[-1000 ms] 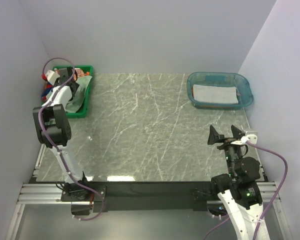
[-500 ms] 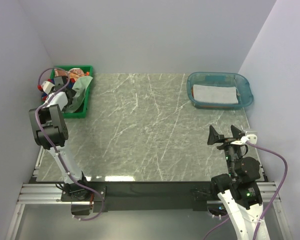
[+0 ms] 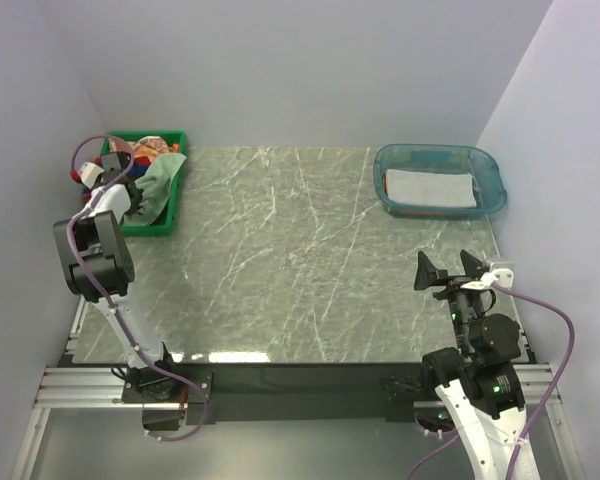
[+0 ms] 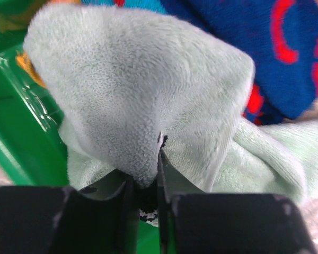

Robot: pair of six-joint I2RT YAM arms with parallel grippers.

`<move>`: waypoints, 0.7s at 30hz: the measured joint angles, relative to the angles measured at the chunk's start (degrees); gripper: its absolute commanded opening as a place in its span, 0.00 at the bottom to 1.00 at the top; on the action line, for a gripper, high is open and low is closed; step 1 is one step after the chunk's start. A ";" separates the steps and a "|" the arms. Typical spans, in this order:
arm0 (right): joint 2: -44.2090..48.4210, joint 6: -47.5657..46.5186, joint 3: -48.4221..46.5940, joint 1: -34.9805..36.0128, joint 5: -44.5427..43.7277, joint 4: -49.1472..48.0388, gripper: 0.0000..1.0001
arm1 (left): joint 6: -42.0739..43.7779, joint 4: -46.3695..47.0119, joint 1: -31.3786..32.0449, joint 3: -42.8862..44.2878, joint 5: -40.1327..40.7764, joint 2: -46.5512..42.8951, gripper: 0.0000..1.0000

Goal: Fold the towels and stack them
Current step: Grab crumpled towel, then move the towel to the center of the board

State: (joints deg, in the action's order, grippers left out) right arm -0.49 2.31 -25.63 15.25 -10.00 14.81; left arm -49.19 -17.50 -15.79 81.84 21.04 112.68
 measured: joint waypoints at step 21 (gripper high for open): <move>0.00 0.02 0.00 0.00 0.63 0.00 1.00 | 5.46 -4.26 7.17 22.49 -5.11 -13.16 0.01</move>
State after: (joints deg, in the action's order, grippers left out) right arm -0.49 2.33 -25.63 15.25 -9.37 14.81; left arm -43.72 -21.76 -8.62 104.33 15.92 99.53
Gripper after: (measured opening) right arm 0.996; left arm 0.069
